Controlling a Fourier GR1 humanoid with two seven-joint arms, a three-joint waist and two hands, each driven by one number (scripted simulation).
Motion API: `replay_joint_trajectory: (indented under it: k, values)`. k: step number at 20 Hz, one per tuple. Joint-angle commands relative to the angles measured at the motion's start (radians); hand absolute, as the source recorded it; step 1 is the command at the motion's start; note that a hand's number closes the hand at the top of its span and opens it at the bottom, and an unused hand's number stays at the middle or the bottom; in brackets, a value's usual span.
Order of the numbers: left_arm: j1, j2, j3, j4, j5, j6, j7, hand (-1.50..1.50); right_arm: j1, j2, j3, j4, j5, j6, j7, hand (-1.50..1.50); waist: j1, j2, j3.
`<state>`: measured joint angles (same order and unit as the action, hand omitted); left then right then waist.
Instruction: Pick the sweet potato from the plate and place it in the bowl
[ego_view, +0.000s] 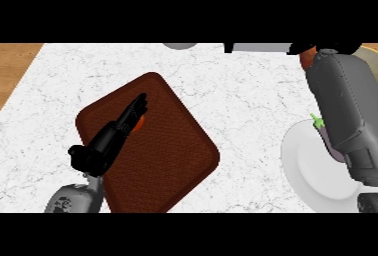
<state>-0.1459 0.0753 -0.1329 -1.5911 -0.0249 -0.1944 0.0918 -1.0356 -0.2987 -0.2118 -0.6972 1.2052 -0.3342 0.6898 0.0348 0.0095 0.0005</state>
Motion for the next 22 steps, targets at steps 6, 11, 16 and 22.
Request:
replay_joint_trajectory:
  k: [6,11,16,22]
  values:
    - [0.045,-0.021,-0.022,-0.044,-0.018,0.014,-0.005,0.00,-0.014,-0.169,-0.061,0.222,0.008,-0.091,-0.096,1.50,-0.007,0.000,0.000]
    - [-0.011,-0.023,-0.006,0.032,-0.020,0.006,-0.012,0.00,-0.033,-0.232,-0.028,0.301,0.100,-0.184,-0.056,1.50,-0.008,0.003,0.000]
    - [-0.003,-0.020,-0.008,0.034,-0.014,-0.011,-0.032,0.00,-0.017,-0.319,-0.071,0.436,0.087,-0.229,-0.125,1.50,0.013,0.013,0.002]
    - [0.003,-0.016,-0.009,0.029,-0.016,-0.015,-0.041,0.00,-0.007,-0.331,-0.243,0.527,-0.123,-0.008,-0.224,1.50,0.021,0.018,0.004]
